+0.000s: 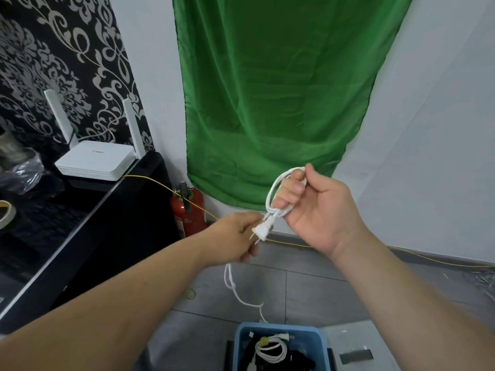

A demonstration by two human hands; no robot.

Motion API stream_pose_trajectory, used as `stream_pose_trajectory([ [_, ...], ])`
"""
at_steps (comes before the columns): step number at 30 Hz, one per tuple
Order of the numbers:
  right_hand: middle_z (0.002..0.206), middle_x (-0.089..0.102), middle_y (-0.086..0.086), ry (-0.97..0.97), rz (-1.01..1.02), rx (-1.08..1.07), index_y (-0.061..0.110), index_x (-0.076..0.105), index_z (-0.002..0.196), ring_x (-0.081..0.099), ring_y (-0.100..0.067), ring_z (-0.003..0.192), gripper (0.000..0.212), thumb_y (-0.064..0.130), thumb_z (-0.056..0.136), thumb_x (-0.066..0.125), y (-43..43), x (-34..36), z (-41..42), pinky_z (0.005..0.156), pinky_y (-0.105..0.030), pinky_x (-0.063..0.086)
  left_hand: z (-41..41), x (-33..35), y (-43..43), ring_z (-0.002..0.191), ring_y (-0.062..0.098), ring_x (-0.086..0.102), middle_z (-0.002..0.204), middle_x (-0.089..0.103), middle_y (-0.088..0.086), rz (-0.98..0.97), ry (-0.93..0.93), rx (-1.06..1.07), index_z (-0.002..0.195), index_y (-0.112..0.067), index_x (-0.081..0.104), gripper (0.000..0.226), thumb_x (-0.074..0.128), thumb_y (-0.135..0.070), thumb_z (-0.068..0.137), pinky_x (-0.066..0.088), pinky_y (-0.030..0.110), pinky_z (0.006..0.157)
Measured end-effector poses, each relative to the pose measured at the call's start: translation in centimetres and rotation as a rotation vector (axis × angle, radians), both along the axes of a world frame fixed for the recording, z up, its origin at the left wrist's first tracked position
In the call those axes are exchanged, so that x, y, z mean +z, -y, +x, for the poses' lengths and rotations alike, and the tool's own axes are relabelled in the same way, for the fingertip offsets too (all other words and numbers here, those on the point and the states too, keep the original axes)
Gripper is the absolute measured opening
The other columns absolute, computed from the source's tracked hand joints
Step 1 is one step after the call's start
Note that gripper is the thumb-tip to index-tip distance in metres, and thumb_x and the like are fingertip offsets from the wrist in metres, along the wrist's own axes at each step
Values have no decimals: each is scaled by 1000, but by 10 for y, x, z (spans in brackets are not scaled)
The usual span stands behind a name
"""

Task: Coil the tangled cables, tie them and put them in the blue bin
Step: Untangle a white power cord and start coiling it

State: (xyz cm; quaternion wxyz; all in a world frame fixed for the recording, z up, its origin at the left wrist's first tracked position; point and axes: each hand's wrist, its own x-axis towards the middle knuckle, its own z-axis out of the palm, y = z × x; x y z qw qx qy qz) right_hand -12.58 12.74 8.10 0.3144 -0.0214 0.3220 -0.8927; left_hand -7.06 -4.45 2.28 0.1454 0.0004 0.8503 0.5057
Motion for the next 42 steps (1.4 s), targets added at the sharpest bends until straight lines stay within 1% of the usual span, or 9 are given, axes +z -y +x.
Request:
stream_pose_trajectory([
  [4, 66, 47, -1, 35, 84, -337, 12, 54, 84, 45, -17, 60, 33, 31, 109, 45, -8, -10, -21, 72, -32, 44, 11, -10, -11, 62, 11, 65, 79, 73, 9, -200, 49, -281, 102, -15, 64, 18, 52, -29, 104, 59, 40, 77],
  [8, 67, 64, -6, -231, 614, -453, 6, 64, 87, 61, -20, 65, 29, 27, 105, 57, -25, -28, -32, 74, -36, 56, 13, -1, -17, 63, 7, 61, 73, 69, -2, -178, -25, -236, 95, -17, 71, 12, 61, -24, 100, 57, 32, 69],
  [11, 70, 73, -7, -556, 1059, -311, 5, 71, 81, 67, -19, 64, 28, 25, 99, 66, -28, -34, -24, 76, -40, 59, 5, 15, -13, 56, 9, 61, 65, 66, 3, -94, -198, -73, 91, -13, 71, 15, 65, -24, 99, 54, 30, 59],
  [15, 66, 70, -6, -695, 1261, 118, 5, 69, 84, 61, -16, 56, 44, 38, 106, 50, -20, -26, -4, 63, -33, 52, -6, 22, 1, 59, 9, 57, 65, 67, -9, -45, -477, 182, 79, -26, 74, 11, 77, -29, 90, 48, 30, 59],
  [17, 58, 59, -8, -626, 1211, 235, 4, 68, 82, 52, -20, 50, 59, 47, 109, 37, -16, -24, 2, 58, -31, 45, -9, 20, 3, 61, 16, 58, 67, 69, -3, -25, -511, 268, 75, -25, 75, 17, 84, -37, 82, 47, 34, 59],
  [22, 54, 31, -4, -298, 650, 409, 11, 55, 70, 28, -19, 47, 58, 45, 109, 28, -11, -14, 8, 52, -33, 33, -12, 15, 6, 55, 18, 52, 66, 67, 5, -25, -496, 264, 76, -21, 73, 19, 76, -34, 90, 47, 36, 55],
  [31, 63, 41, -3, -27, 148, -109, 10, 56, 82, 37, -19, 54, 44, 38, 108, 36, -12, -7, -9, 63, -34, 38, -5, -3, 8, 47, 11, 55, 80, 72, 7, -209, -56, 46, 101, -18, 65, 23, 48, -33, 106, 49, 23, 49],
  [37, 67, 57, -2, 138, 109, -458, 5, 65, 95, 56, -16, 60, 40, 40, 106, 50, -21, -15, -27, 75, -35, 53, 11, -6, -11, 67, 7, 56, 74, 61, -7, -376, -6, -224, 93, -23, 57, 32, 42, -47, 106, 48, 26, 70],
  [42, 72, 67, -7, -55, 489, -505, 5, 66, 95, 66, -18, 65, 34, 37, 104, 57, -22, -36, -33, 75, -33, 58, 14, 6, -28, 62, 0, 51, 81, 67, 0, -395, -81, -362, 99, -15, 61, 23, 49, -33, 106, 43, 15, 60],
])
